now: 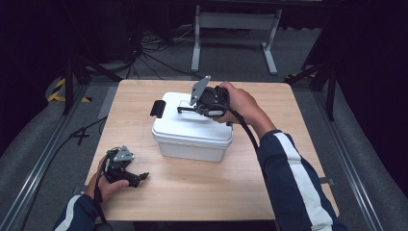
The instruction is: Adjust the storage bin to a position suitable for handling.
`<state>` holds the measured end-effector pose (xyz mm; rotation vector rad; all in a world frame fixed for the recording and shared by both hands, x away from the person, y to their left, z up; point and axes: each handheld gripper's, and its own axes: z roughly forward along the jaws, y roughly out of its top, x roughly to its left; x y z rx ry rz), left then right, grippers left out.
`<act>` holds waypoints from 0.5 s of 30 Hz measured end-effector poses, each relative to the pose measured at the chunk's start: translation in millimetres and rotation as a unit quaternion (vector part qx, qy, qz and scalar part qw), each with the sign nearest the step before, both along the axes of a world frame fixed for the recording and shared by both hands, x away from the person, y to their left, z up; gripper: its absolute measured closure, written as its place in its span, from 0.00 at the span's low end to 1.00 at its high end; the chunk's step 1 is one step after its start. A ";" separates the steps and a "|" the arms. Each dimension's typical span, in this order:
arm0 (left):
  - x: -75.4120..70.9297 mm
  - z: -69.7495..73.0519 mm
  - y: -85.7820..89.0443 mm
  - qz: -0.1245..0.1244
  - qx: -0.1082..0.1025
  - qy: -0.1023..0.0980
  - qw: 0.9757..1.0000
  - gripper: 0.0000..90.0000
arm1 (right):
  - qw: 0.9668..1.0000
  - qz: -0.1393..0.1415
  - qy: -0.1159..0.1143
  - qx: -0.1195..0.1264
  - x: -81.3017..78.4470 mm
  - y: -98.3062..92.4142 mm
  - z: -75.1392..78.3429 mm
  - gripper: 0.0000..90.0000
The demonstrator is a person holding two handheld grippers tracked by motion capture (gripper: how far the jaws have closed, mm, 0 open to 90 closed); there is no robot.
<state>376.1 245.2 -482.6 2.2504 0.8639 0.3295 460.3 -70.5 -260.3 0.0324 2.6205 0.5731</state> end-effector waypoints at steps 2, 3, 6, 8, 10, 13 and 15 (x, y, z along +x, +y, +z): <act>0.0 0.0 0.0 0.000 0.000 0.000 1.000 0.00 | 1.000 -0.003 0.000 0.005 -1.4 -2.1 2.1 0.95; -0.2 -0.1 -0.2 0.001 -0.001 0.000 1.000 0.00 | 1.000 -0.002 -0.002 0.007 -1.5 -3.1 3.0 0.95; 0.3 0.0 0.1 -0.001 0.001 -0.003 1.000 0.00 | 1.000 0.000 -0.009 0.009 -3.0 -6.3 7.0 0.95; 0.1 -0.1 0.0 0.001 0.000 -0.002 1.000 0.00 | 1.000 0.000 -0.008 0.012 -4.3 -8.2 8.7 0.95; 0.0 -0.2 -0.2 0.002 -0.001 -0.001 1.000 0.00 | 1.000 0.000 -0.012 0.013 -5.0 -9.3 9.5 0.95; 0.0 -0.2 -0.2 0.002 -0.001 -0.001 1.000 0.00 | 1.000 0.005 -0.011 0.020 -4.8 -14.9 12.8 0.95; 0.0 -0.2 -0.2 0.002 -0.001 -0.001 1.000 0.00 | 1.000 0.005 -0.014 0.021 -4.9 -16.6 13.8 0.95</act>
